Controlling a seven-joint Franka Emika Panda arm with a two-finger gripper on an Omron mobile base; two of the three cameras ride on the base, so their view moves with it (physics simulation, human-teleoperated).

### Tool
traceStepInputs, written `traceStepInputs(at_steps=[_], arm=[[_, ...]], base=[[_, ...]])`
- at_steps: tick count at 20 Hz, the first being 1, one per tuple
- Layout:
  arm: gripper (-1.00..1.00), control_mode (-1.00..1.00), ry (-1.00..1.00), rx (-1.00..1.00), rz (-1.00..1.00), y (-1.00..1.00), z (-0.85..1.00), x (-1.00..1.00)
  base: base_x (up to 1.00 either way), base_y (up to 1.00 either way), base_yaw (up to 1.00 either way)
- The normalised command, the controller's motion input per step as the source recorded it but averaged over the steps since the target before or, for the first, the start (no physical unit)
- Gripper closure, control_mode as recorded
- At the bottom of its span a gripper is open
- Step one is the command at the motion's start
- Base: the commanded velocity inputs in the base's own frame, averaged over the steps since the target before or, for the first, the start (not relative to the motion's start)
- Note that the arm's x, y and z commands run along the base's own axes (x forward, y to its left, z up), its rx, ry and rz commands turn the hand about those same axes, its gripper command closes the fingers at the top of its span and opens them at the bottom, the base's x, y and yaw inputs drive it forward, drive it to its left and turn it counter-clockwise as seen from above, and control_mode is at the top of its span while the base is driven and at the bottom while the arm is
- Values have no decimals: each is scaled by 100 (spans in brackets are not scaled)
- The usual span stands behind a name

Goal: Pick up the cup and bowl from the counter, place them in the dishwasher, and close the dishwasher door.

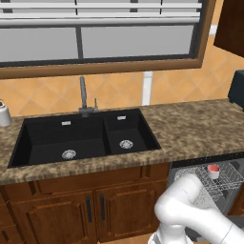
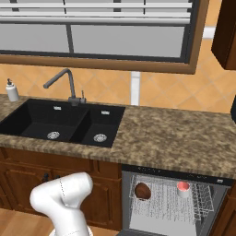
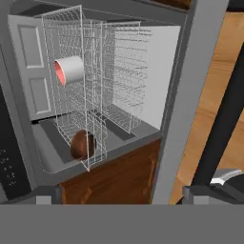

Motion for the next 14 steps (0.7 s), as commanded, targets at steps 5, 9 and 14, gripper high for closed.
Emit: traceStepInputs(at_steps=[5, 9, 14], arm=[[-100, -100, -9, 6, 0, 0, -97, -3], [-100, -100, -10, 9, 0, 0, -100, 1], [-100, -100, -13, 12, 0, -4, -98, -3]], base=[[0, 0, 0], [0, 0, 0], [0, 0, 0]])
